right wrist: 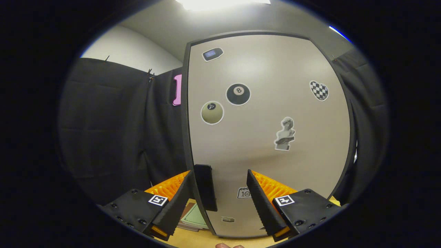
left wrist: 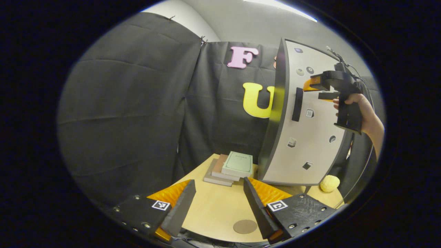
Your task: Open the cabinet door with the right hand, grasp the bottle in the cabinet with the left hand and place it on the coaster, then close the cabinet door with the right hand.
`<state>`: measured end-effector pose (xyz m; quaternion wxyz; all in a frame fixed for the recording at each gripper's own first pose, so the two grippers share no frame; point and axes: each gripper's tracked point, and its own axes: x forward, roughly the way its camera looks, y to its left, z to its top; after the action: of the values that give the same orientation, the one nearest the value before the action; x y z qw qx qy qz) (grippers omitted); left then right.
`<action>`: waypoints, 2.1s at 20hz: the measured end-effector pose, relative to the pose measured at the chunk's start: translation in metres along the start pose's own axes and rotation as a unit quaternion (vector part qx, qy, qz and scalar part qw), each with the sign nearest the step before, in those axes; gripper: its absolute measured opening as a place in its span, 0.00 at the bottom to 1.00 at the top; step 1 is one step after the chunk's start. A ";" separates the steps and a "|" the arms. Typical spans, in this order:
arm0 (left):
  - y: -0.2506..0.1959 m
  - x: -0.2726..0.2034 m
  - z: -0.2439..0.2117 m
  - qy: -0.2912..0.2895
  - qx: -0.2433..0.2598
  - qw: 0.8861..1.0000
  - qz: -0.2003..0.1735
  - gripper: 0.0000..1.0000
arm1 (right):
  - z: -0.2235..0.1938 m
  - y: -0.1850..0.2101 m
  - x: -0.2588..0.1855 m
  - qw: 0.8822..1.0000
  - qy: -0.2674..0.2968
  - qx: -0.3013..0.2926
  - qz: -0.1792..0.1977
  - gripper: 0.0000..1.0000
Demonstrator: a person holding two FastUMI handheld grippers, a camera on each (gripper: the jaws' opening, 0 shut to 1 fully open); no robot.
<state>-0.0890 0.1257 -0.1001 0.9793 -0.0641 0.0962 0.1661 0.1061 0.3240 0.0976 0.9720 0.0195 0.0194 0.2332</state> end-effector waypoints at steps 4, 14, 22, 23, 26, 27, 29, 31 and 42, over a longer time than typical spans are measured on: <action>0.003 0.007 0.005 -0.006 0.009 1.000 0.004 0.83 | -0.024 0.011 0.021 0.999 0.025 -0.027 -0.013 0.97; 0.025 0.011 0.002 0.003 0.016 1.000 0.023 0.83 | -0.051 0.025 0.045 0.997 0.063 -0.030 -0.042 0.57; 0.026 0.004 0.005 0.000 0.022 0.999 0.031 0.83 | -0.053 0.019 0.047 0.995 0.068 -0.013 -0.073 0.35; 0.027 0.003 0.005 0.000 0.024 0.999 0.031 0.83 | -0.053 0.020 0.047 0.995 0.071 -0.005 -0.072 0.32; 0.025 0.001 0.007 -0.002 0.027 0.999 0.030 0.83 | -0.053 0.020 0.046 0.996 0.069 -0.012 -0.063 0.26; 0.022 0.000 0.007 -0.002 0.026 0.999 0.029 0.83 | -0.053 0.019 0.046 0.996 0.071 -0.010 -0.058 0.27; 0.018 0.002 0.006 0.000 0.026 0.999 0.027 0.86 | -0.053 0.020 0.044 0.997 0.069 -0.003 -0.043 0.22; 0.014 0.003 0.004 0.002 0.027 0.999 0.024 0.86 | -0.053 0.020 0.039 0.997 0.071 -0.013 -0.031 0.22; -0.013 -0.015 0.012 -0.005 0.037 0.999 0.006 0.83 | -0.050 0.026 -0.012 0.997 0.065 -0.020 0.037 0.22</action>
<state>-0.0963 0.1113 -0.0840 0.9805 -0.0261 0.0978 0.1684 0.0807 0.3432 0.0494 0.9597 -0.0146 0.0768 0.2701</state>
